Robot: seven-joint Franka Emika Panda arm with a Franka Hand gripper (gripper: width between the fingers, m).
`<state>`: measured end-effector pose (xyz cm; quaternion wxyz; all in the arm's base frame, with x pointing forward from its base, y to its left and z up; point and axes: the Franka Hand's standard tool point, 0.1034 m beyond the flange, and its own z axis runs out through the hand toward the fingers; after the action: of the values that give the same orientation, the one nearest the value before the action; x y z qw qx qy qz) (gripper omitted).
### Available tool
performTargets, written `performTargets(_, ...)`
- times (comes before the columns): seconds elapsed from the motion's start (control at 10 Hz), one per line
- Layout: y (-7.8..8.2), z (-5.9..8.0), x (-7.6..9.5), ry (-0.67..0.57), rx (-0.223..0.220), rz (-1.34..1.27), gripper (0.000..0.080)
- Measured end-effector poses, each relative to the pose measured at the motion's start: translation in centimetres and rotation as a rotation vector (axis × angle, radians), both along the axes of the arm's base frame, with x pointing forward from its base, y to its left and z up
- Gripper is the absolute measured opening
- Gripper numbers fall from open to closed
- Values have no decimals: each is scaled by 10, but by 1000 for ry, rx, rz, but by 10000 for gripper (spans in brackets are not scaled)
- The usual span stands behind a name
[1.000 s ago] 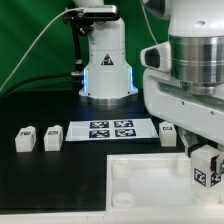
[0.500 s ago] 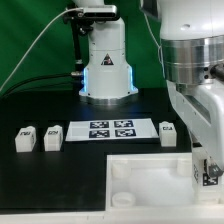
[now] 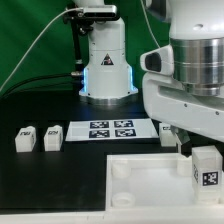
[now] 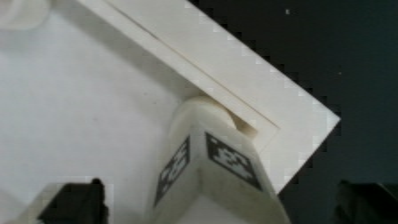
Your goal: Assemble one leg
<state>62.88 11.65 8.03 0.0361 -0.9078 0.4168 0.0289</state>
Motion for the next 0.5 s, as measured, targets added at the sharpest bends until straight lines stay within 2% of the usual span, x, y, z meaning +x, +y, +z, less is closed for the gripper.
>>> performTargets(0.2,0,0,-1,-13,-1,222,649)
performTargets(0.4,5,5,-5,18,-34,602,649)
performTargets(0.5,7,7,-3,9,-33,750,649)
